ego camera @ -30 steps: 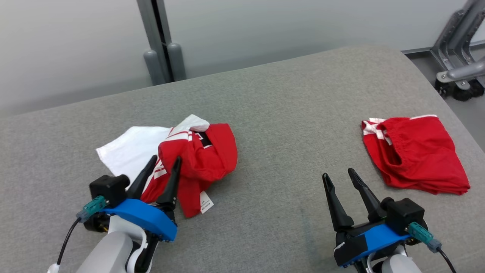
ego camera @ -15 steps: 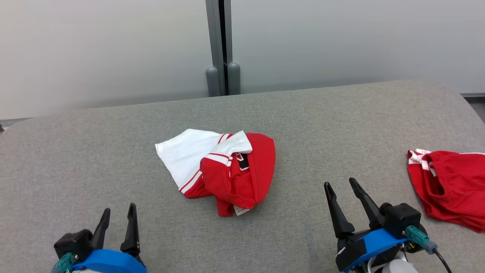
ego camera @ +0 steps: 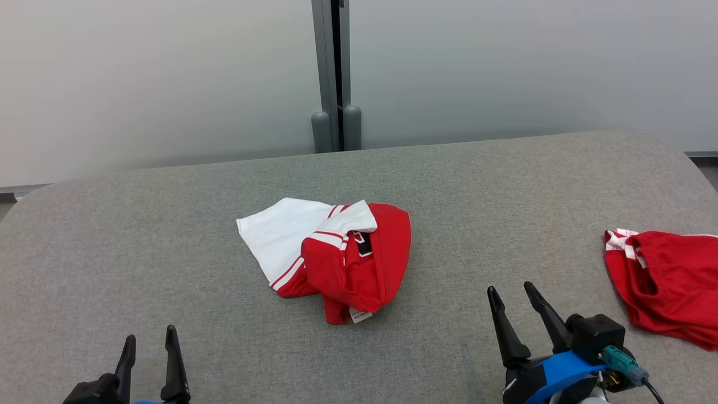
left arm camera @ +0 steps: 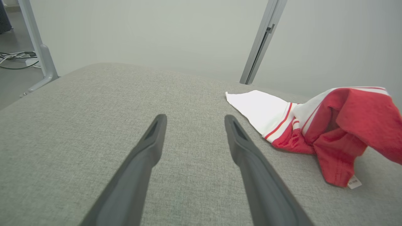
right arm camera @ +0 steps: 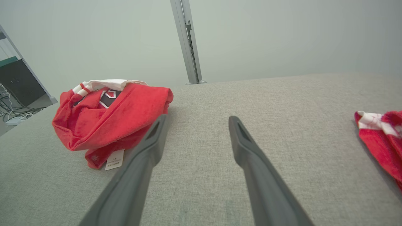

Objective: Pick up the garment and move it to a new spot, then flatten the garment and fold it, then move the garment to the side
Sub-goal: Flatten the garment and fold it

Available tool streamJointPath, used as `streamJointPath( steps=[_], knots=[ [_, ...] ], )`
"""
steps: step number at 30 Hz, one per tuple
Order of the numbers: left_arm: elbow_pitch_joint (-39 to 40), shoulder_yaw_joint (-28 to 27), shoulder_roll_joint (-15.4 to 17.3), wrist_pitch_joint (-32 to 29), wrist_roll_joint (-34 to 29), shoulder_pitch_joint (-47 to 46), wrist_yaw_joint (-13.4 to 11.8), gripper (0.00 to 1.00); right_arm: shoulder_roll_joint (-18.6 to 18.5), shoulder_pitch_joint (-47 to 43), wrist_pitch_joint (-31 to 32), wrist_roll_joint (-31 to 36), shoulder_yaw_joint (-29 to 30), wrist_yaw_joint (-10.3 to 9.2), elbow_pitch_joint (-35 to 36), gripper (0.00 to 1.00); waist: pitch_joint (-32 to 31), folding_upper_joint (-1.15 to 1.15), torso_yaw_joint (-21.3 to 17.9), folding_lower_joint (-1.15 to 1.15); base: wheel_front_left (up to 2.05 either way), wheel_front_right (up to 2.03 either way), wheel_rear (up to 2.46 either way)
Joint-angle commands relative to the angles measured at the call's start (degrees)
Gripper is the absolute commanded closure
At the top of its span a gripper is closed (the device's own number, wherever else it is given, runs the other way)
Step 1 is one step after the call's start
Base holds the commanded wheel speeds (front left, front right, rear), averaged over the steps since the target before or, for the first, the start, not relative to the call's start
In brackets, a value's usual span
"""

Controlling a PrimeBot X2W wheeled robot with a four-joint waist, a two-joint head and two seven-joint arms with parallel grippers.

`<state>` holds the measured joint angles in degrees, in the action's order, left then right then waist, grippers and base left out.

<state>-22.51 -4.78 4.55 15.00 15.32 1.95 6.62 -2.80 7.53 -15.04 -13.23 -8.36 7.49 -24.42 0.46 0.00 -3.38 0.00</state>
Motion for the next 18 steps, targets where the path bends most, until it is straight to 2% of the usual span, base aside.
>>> streamJointPath(
  steps=[1,9,13,18],
  knots=[
    [0.2,-0.4,-0.1,0.2,-0.6,0.2,0.3,0.0,-0.2,-0.9,-0.2,0.1,0.1,0.0,-0.1,0.0,0.0,0.0,-0.1,0.0,0.0,0.0,0.0],
    [-0.1,-0.1,-1.0,0.3,-2.2,-1.1,0.9,0.0,-0.2,2.2,-0.2,0.5,-1.4,0.0,-0.1,0.0,1.2,0.0,0.9,0.0,0.0,0.0,0.0],
    [-0.5,2.7,-0.9,0.3,-1.6,-1.9,0.9,0.0,-0.2,6.7,-0.2,1.9,-3.3,0.0,-1.7,0.0,2.6,0.0,3.8,0.0,0.0,0.0,0.0],
    [-1.1,5.0,0.1,0.3,0.1,-2.4,0.9,0.0,-0.2,12.6,-0.2,3.7,-4.6,0.0,-7.1,0.0,3.7,0.0,8.2,0.0,0.0,0.0,0.0]
  ],
)
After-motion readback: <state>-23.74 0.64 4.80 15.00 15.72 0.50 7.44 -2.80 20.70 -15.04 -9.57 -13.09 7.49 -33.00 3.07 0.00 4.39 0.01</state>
